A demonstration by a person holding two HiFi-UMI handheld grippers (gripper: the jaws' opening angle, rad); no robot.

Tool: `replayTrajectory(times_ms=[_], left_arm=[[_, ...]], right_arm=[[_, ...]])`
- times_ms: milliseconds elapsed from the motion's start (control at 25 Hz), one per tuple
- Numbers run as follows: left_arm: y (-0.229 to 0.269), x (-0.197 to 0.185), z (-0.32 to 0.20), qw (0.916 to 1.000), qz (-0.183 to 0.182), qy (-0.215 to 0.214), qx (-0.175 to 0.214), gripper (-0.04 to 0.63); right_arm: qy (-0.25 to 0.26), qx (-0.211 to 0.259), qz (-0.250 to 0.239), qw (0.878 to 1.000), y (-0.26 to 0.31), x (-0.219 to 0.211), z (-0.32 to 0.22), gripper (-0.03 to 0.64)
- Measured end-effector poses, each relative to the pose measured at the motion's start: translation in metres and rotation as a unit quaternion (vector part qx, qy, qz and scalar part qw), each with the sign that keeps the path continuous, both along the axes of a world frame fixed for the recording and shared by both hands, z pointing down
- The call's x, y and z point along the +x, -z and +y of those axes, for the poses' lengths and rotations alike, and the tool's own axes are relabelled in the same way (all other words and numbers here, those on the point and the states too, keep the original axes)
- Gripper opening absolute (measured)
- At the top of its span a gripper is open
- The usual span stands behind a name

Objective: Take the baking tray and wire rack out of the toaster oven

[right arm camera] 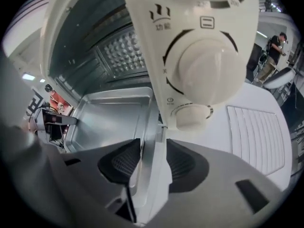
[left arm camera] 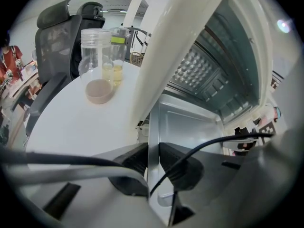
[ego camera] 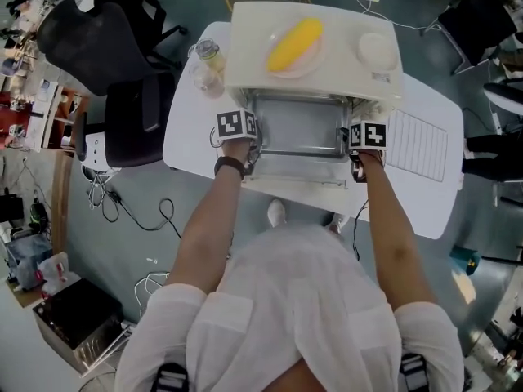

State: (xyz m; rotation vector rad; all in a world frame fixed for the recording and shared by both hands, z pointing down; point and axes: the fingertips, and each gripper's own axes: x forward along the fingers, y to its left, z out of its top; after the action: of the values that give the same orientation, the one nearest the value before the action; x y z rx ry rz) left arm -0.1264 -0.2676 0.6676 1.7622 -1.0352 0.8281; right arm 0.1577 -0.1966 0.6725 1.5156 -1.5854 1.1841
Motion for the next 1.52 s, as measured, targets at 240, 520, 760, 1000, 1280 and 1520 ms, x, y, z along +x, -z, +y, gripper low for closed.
replayTrajectory(times_ms=[240,520,760,1000,1280,1520], left_arm=[[0.001,-0.006,0.000,1.0000,0.001,0.001,0.002,0.066],[0.012,-0.005,0.012,0.9998,0.007,-0.009,0.014,0.063],[0.020,-0.014,0.028,0.9994,0.010,-0.017,0.028,0.063],[0.035,-0.026,0.060,0.9991,0.011,-0.014,0.038,0.063],[0.053,-0.023,0.093,0.9990,0.001,-0.009,0.044,0.063],[0.062,0.004,0.125,0.9990,-0.002,-0.009,0.044,0.063]], right_arm=[[0.003,-0.010,-0.025,1.000,-0.002,-0.015,-0.001,0.098],[-0.018,-0.016,-0.045,0.999,0.005,-0.016,0.021,0.087],[-0.027,-0.001,-0.049,0.998,0.012,-0.025,0.036,0.083],[-0.013,0.011,-0.055,0.998,0.026,-0.036,0.062,0.083],[-0.011,0.019,-0.053,0.998,0.040,-0.031,0.092,0.083],[-0.009,0.017,-0.056,0.998,0.047,-0.003,0.119,0.083]])
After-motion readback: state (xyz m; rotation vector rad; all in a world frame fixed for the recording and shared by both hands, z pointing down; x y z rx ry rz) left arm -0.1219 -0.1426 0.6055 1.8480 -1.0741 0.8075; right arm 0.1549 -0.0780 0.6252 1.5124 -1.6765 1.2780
